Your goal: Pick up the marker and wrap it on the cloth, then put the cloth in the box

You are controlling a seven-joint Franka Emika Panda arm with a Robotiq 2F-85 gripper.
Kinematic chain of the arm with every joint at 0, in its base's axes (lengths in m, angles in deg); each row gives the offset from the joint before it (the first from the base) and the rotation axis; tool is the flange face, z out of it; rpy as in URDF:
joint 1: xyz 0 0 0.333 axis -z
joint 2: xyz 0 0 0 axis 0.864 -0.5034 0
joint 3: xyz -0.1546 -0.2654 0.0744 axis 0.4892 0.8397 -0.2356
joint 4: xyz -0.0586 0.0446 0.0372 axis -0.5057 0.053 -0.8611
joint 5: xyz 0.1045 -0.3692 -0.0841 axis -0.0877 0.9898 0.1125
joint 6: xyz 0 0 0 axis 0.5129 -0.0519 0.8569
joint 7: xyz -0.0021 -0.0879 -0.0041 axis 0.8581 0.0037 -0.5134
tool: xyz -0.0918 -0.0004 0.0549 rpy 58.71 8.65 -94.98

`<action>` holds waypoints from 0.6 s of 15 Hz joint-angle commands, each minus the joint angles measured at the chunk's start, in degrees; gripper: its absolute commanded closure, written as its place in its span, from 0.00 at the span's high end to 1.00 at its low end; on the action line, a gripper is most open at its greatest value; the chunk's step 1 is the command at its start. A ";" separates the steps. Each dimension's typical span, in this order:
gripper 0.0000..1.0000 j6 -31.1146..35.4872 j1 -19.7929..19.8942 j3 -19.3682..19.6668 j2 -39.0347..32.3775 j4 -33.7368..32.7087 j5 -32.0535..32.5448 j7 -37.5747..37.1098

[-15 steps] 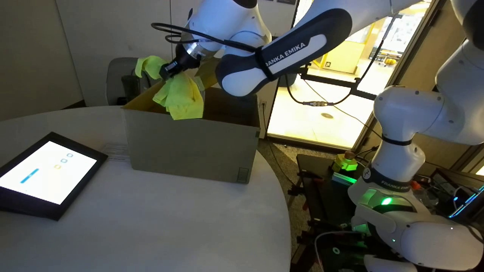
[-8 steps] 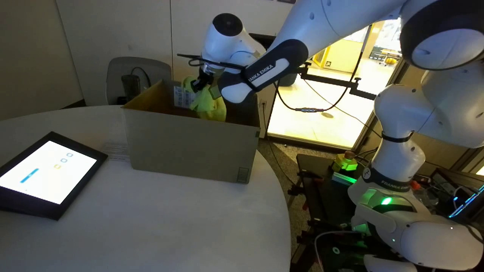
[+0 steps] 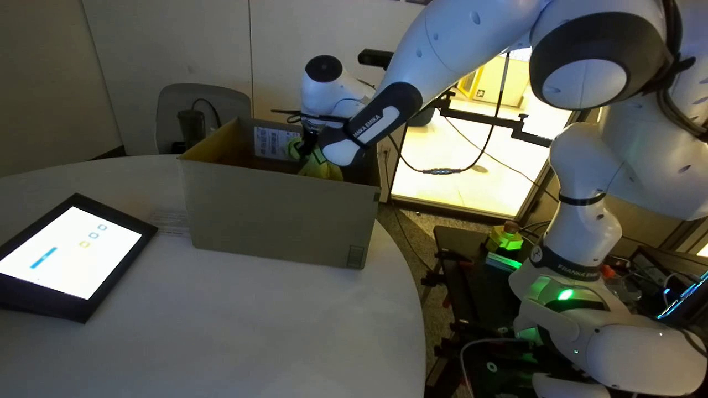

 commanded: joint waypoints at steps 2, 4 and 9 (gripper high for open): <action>0.48 -3.11 3.04 -2.71 0.54 -3.57 1.78 -1.73; 0.65 -3.64 3.46 -3.15 0.92 -4.15 2.37 -2.18; 1.00 -4.01 1.29 -2.00 5.38 -2.89 4.52 -2.05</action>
